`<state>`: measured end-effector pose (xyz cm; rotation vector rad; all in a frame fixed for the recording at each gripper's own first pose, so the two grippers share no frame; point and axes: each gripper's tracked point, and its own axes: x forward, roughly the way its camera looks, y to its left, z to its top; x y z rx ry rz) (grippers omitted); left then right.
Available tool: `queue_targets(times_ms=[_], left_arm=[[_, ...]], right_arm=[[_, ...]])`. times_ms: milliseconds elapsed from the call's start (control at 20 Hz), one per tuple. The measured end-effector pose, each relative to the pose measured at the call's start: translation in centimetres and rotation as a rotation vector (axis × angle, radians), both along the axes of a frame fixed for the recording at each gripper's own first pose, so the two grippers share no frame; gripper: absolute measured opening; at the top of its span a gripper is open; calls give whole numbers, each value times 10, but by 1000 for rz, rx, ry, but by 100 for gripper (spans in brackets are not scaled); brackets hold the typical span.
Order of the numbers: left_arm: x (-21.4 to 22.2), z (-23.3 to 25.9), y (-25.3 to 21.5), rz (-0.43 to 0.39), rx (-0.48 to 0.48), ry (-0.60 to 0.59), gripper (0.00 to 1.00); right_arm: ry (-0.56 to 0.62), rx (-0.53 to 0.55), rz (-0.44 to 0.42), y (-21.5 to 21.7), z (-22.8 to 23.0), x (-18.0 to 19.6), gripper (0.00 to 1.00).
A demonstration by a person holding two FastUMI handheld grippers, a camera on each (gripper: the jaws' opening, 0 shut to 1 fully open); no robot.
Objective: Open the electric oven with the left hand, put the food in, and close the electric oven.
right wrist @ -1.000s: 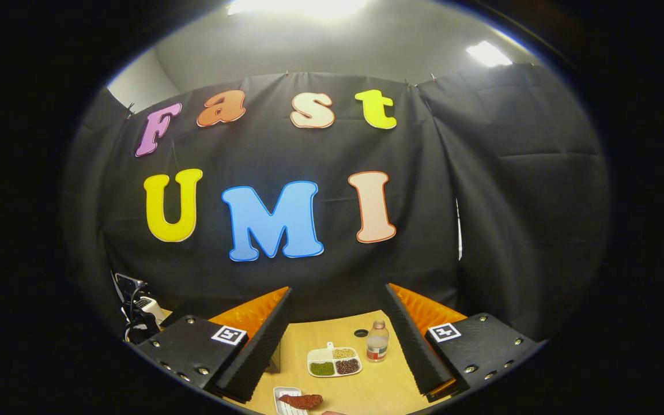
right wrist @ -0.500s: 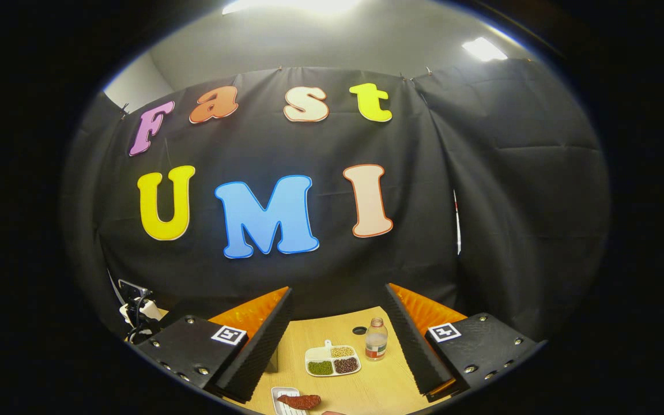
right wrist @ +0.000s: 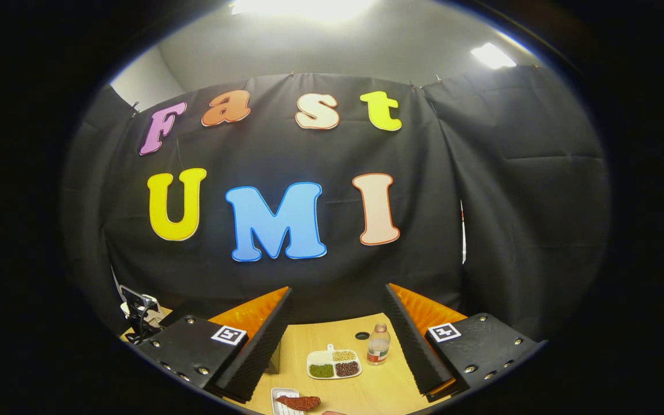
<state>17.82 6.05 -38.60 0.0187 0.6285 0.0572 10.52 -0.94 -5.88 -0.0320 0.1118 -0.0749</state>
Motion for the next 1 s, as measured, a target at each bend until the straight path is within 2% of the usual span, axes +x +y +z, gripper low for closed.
queue_targets(times_ms=[50, 250, 300, 350, 400, 450, 550, 750, 800, 1000], left_arm=[[-2, -1, 0, -1, 0, -1, 96], [-14, -4, -1, -1, -1, 5, 99], [-20, -5, -2, 0, -1, 11, 94], [-24, -7, -2, 0, 0, 10, 96], [-30, -10, -2, -4, 3, 14, 94], [-36, -16, -2, -10, 9, 31, 99], [-48, -23, -3, -11, -3, 34, 99], [-61, -32, -5, -21, 1, 45, 94], [-64, -34, -6, -25, 2, 50, 99], [-75, -43, -6, -16, -35, 57, 98]], right_arm=[[6, -4, 2, 1, -2, -1, 99], [15, -1, 10, 5, -4, -4, 99], [14, -4, 12, 5, -3, -5, 99], [12, -7, 13, 5, -3, -6, 99], [11, -9, 15, 6, -2, -7, 99], [11, -10, 15, 6, -3, -7, 99], [14, -11, 16, 6, -4, -9, 99], [17, -10, 16, 7, -4, -11, 99], [18, -10, 16, 7, -4, -12, 99], [20, -14, 19, 9, -2, -16, 99]])
